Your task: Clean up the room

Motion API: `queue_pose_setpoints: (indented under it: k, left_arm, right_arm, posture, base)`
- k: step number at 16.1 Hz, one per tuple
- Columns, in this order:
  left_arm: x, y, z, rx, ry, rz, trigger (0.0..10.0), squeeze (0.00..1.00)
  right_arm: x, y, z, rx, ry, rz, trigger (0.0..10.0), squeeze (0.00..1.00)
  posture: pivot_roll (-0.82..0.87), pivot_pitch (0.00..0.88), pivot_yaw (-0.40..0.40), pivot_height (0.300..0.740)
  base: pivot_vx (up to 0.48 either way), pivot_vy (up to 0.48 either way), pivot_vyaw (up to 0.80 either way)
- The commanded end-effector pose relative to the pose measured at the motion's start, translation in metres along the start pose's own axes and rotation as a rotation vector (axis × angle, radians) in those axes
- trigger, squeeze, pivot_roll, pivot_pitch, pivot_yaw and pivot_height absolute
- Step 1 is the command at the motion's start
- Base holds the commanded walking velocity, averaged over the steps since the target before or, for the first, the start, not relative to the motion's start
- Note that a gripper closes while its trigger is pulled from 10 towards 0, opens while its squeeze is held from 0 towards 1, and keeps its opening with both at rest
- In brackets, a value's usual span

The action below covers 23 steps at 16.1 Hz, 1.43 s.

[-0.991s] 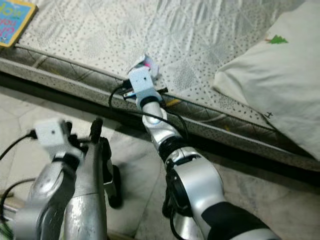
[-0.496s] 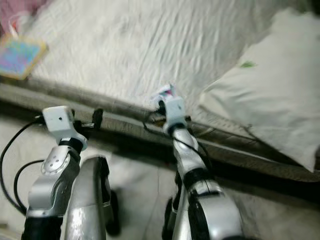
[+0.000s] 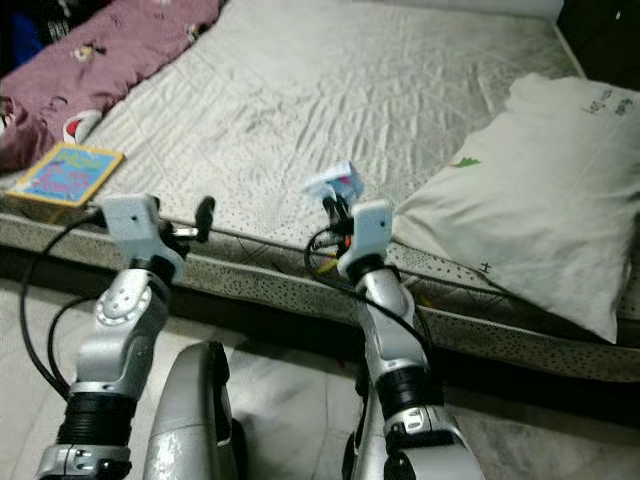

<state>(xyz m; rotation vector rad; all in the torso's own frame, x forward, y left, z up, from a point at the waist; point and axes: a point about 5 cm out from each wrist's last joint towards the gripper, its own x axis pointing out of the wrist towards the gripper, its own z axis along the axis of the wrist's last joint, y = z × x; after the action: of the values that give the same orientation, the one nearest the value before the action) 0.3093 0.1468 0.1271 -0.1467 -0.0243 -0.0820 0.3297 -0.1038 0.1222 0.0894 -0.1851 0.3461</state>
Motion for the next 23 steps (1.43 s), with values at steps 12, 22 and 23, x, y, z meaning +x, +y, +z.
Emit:
queue_pose_setpoints:
  k: [12,22,23]
  left_arm:
    - [0.011,0.008,0.004,0.009,-0.048,0.002,10.0,0.00]
    - [0.015,0.004,0.004,0.010,-0.053,-0.021,10.0,0.00]
    - [0.016,0.004,0.002,0.014,-0.052,-0.013,10.0,0.00]
  right_arm:
    - [0.006,0.003,0.015,0.023,-0.025,0.012,10.0,0.00]
    - [0.002,-0.004,0.010,0.030,-0.007,-0.040,10.0,0.00]
    - [0.002,-0.006,0.010,0.025,-0.004,-0.042,10.0,0.00]
  posture:
    - [0.05,0.000,0.025,0.687]
    - [0.05,0.000,0.039,0.740]
    - [0.04,0.000,0.038,0.740]
  base:
    - [0.000,0.000,0.00]
    - [0.000,0.000,0.00]
    - [0.000,0.000,0.00]
